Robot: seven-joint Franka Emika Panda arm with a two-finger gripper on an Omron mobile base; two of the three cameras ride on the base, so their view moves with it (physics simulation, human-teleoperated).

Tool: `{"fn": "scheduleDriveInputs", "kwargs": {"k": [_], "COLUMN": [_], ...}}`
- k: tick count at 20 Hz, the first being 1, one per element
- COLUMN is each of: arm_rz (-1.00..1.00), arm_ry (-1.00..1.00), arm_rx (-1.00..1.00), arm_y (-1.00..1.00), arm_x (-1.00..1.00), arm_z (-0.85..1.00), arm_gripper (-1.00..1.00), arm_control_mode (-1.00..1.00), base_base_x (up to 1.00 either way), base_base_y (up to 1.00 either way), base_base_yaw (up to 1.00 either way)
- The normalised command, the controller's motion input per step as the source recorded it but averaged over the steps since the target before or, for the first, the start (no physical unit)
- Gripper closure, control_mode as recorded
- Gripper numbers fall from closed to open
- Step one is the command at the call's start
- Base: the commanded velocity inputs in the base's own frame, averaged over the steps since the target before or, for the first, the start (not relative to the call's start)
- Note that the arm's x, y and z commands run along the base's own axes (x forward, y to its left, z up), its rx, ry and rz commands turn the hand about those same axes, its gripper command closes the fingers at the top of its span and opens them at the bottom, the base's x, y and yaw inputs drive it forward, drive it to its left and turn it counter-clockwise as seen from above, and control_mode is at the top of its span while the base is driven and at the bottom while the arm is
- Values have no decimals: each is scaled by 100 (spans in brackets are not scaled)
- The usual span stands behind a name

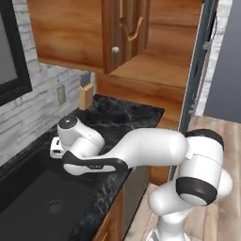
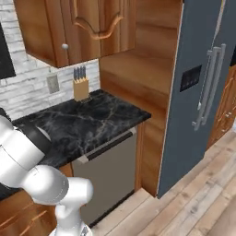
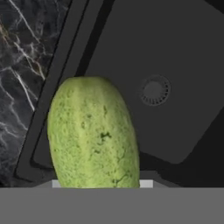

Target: Turn on the sink faucet. Then move the cucumber from the counter to the sink. Turn off the sink. Move the vegetable from the sink to the pot next to the stove. Finally move the pot to the rear left burner.

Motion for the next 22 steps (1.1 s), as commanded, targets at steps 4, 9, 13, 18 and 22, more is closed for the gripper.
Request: {"fn": "scheduleDriveInputs", "kwargs": {"k": [4, 9, 13, 18, 22], "arm_rz": [0, 0, 0, 0, 0], "arm_ry": [0, 0, 0, 0, 0], "arm_rx": [0, 0, 0, 0, 0], "arm_y": [0, 0, 0, 0, 0], "arm_x": [0, 0, 0, 0, 0], "arm_z": [0, 0, 0, 0, 0], "arm_gripper": [100, 100, 100, 100, 100], "arm_control_mode": [100, 100, 100, 100, 100], "base_base_x": [-2, 0, 0, 0, 0], "base_base_y": [-39, -44, -58, -59, -56], "base_base_yaw": [-60, -58, -56, -56, -55]}}
